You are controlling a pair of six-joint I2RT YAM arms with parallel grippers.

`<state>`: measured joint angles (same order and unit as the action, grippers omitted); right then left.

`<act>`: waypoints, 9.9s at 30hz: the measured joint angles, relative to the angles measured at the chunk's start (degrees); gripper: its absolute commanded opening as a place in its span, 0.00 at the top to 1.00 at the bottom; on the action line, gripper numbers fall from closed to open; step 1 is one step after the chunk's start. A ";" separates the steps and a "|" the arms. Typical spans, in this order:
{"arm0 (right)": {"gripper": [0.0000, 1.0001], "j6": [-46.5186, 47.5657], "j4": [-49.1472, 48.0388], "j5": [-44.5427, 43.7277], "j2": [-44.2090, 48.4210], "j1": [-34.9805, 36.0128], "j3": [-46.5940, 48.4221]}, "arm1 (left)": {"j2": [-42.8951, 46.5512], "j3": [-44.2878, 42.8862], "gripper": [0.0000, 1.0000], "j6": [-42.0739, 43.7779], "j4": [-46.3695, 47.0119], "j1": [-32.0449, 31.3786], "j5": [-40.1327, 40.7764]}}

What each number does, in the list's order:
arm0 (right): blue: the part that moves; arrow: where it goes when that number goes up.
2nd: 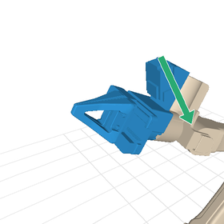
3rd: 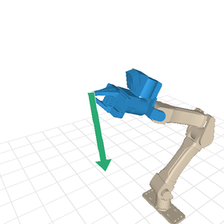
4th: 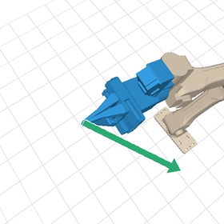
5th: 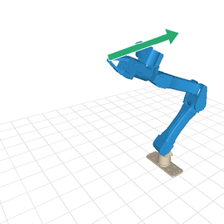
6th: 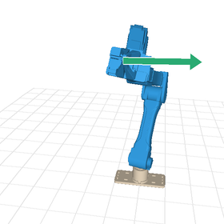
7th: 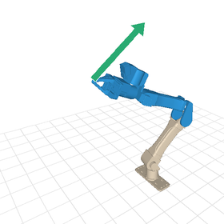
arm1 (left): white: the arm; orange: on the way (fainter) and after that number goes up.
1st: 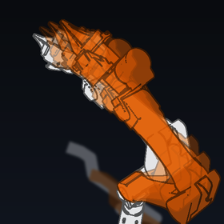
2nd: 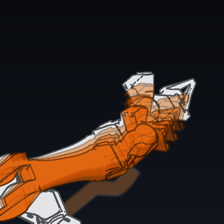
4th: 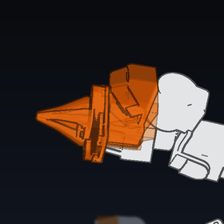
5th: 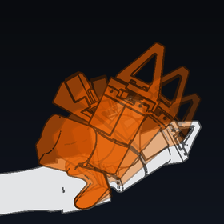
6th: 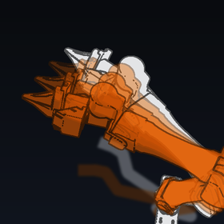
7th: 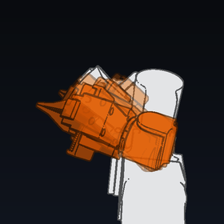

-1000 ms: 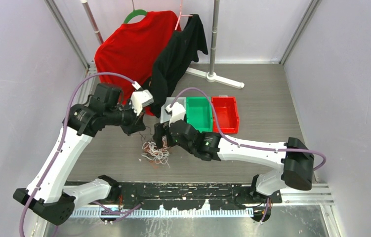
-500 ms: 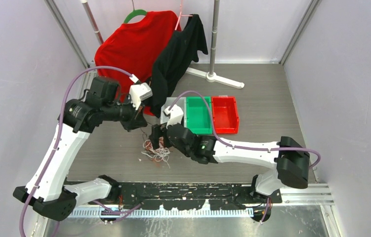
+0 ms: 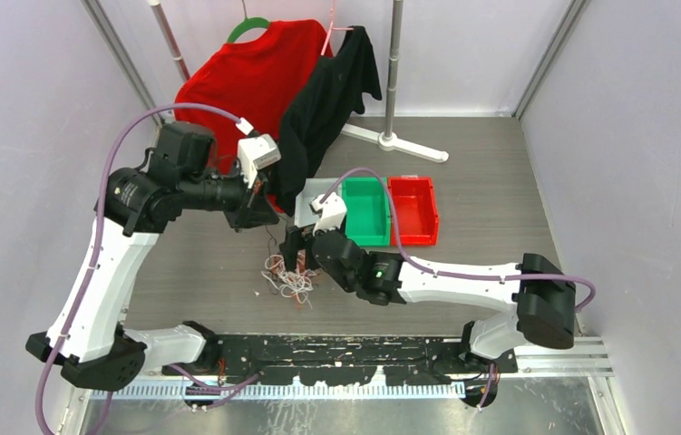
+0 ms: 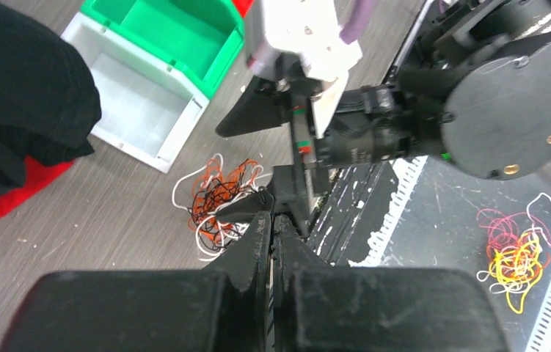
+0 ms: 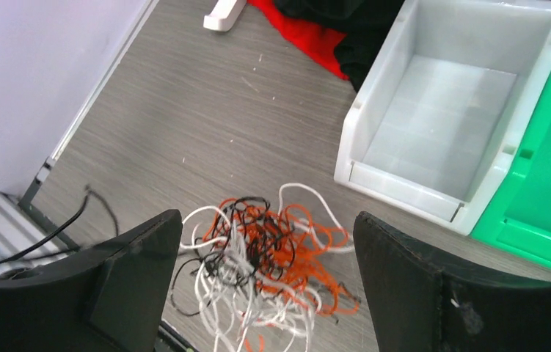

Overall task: Untangle the cables
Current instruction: Untie the cable, then place the cable in the bin.

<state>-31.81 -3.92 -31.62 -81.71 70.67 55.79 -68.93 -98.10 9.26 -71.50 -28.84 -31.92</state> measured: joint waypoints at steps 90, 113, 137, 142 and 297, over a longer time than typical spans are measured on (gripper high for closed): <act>0.00 4.61 12.85 20.26 17.64 -4.70 3.72 | 2.93 -22.38 0.98 15.28 7.30 -1.16 -7.93; 0.37 -7.10 -8.96 42.56 -1.99 -9.53 6.38 | -1.07 -28.22 1.00 14.67 7.30 -1.16 -9.68; 0.54 -15.13 -22.12 29.20 -10.73 -9.18 -5.22 | -3.67 -36.96 1.00 13.27 18.56 -1.16 -4.11; 0.51 -14.60 -19.82 25.09 -12.41 -8.02 -5.22 | -4.15 -39.17 1.00 12.33 22.71 -1.16 -2.97; 0.99 -10.01 9.73 21.59 -26.95 -36.37 25.11 | -17.49 32.24 0.81 34.03 52.19 -6.64 25.51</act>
<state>-41.82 5.80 -10.02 -108.66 34.30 80.90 -86.41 -65.87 43.29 -19.31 -35.48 -6.42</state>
